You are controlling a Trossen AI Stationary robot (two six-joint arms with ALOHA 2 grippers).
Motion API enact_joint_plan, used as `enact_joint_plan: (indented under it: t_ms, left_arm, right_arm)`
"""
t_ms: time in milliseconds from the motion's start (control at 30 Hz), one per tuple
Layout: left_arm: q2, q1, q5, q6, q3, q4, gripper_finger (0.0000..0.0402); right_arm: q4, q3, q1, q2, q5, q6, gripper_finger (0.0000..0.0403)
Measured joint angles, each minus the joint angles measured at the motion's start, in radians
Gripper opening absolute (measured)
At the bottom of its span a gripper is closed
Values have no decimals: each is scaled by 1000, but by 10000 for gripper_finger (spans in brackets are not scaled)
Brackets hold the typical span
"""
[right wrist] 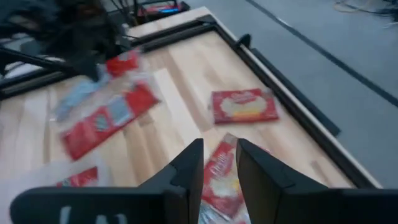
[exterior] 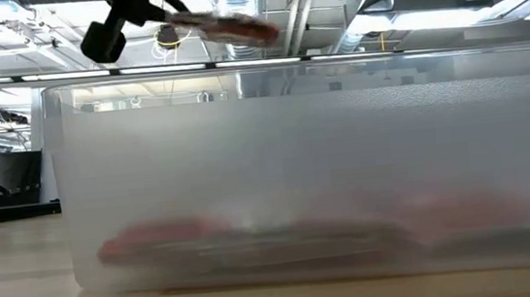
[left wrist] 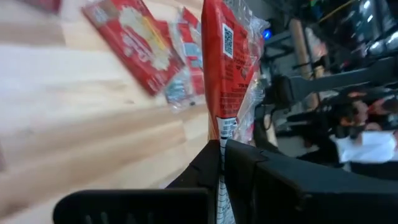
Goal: Sort popcorn bags into baskets
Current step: Put the red popcorn bag into the white bin
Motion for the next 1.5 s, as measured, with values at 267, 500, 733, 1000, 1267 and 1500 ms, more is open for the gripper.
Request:
enact_joint_plan:
  t_ms: [267, 500, 733, 1000, 1267, 1500]
  left_arm:
    - [217, -132, -89, -108, 9, 289, 0]
    - [419, -173, -13, -101, 175, 301, 0]
    - [597, -193, -25, -93, 340, 256, 0]
    - [775, -203, -33, -187, 427, 262, 0]
    - [812, -203, 13, -224, 441, 255, 0]
    - [812, -189, 89, -222, 441, 255, 0]
  right_arm:
    - [-68, 0, -8, -82, 56, 1, 118]
    - [-115, 0, -8, -108, 56, 11, 118]
    - [-127, 0, -8, -107, 56, 15, 118]
    - [-168, 0, 11, -108, 55, 25, 118]
    - [-222, 0, 31, -108, 53, 37, 118]
    - [-222, 0, 43, -108, 53, 37, 118]
